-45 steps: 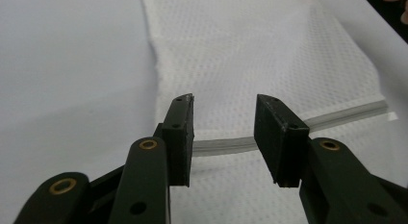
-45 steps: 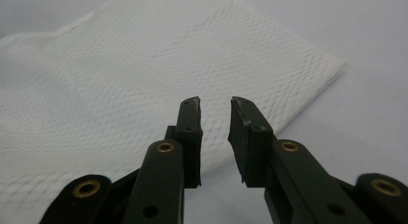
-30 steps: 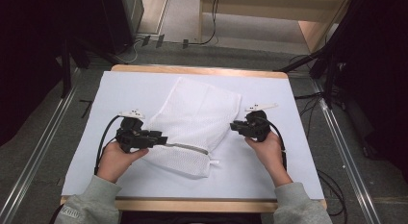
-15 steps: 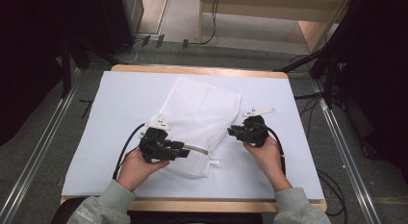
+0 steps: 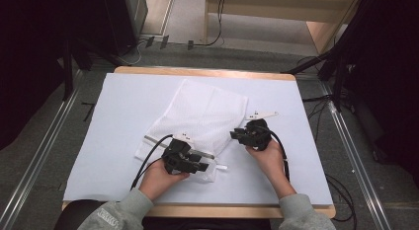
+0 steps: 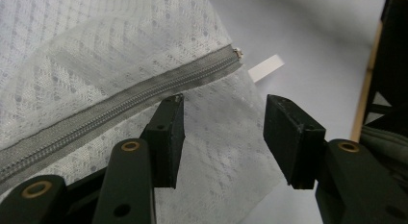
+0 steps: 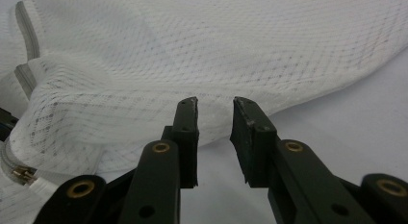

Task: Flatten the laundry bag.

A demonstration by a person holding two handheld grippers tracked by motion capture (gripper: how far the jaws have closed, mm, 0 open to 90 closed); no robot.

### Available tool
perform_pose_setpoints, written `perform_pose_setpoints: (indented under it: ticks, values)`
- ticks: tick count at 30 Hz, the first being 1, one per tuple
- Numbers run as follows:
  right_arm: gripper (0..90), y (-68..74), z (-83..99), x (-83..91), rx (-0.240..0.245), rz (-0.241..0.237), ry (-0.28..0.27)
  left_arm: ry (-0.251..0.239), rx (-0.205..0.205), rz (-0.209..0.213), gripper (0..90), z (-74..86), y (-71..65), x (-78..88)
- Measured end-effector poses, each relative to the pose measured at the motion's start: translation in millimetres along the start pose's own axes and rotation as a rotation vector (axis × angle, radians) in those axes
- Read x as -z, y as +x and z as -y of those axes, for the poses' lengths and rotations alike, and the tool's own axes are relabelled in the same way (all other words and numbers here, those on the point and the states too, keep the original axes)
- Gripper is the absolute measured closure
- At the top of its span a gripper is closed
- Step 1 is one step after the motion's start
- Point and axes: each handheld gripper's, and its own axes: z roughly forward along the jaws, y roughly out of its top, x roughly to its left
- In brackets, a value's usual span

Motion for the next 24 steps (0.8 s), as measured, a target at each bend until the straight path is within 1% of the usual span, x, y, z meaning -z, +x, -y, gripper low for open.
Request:
perform_pose_setpoints:
  ticks: [1,5,6,7,9,10,11,12,14,15,16,17,19,20,21,22,24]
  values:
    - [72.0,-0.5,-0.8,-1.6,0.005,0.002,-0.003,-0.002,0.007,-0.006,48.7,0.4,0.4,-3.0]
    - [69.0,-3.5,-5.2,-8.9,0.005,0.018,-0.004,0.001,-0.009,-0.015,45.2,1.0,0.1,-10.7]
    - [67.8,-4.8,-6.0,-10.8,0.001,0.020,-0.002,-0.014,-0.017,-0.014,44.9,1.4,-0.2,-11.8]
    - [66.8,-6.3,-6.9,-13.4,-0.001,0.026,0.000,-0.018,-0.016,-0.015,45.0,1.4,-0.9,-12.7]
    - [64.5,-9.9,-7.9,-18.0,0.003,0.039,0.005,-0.024,-0.026,-0.016,45.8,1.8,-1.4,-14.2]
    - [63.0,-12.0,-8.1,-20.0,0.005,0.053,0.010,-0.035,-0.023,-0.013,46.8,2.5,-2.2,-15.4]
    - [61.8,-14.6,-7.9,-21.5,0.001,0.068,0.009,-0.041,-0.030,-0.014,48.0,3.6,-3.0,-16.3]
    - [58.8,-18.9,-7.7,-23.1,-0.004,0.080,0.000,-0.041,-0.037,-0.018,49.3,4.0,-3.9,-16.8]
    - [54.9,-25.6,-7.7,-24.8,-0.024,0.098,0.007,-0.036,-0.044,-0.012,52.3,3.9,-5.5,-17.6]
    - [51.9,-30.6,-8.1,-25.9,-0.035,0.113,0.018,-0.033,-0.033,0.000,52.6,3.6,-6.5,-18.1]
    - [50.5,-34.1,-8.0,-26.4,-0.053,0.117,0.023,-0.025,-0.027,0.011,52.7,3.5,-7.7,-18.6]
    - [49.7,-37.6,-7.7,-26.7,-0.067,0.117,0.023,-0.024,-0.034,0.010,52.7,3.7,-8.5,-18.9]
    - [49.4,-41.6,-7.3,-27.7,-0.091,0.111,0.014,-0.026,-0.047,0.002,53.2,3.9,-10.3,-19.8]
    - [49.8,-42.8,-7.4,-28.8,-0.094,0.106,0.019,-0.025,-0.047,0.004,54.5,3.8,-10.3,-20.0]
    - [50.6,-43.2,-7.7,-30.8,-0.089,0.104,0.023,-0.018,-0.048,0.015,57.7,3.8,-9.9,-20.5]
    - [52.5,-42.2,-8.0,-32.5,-0.085,0.109,0.024,-0.011,-0.058,0.005,61.8,3.9,-10.2,-20.3]
    - [58.8,-40.4,-10.1,-35.4,-0.075,0.114,0.022,-0.015,-0.064,-0.001,68.5,4.2,-10.9,-21.1]
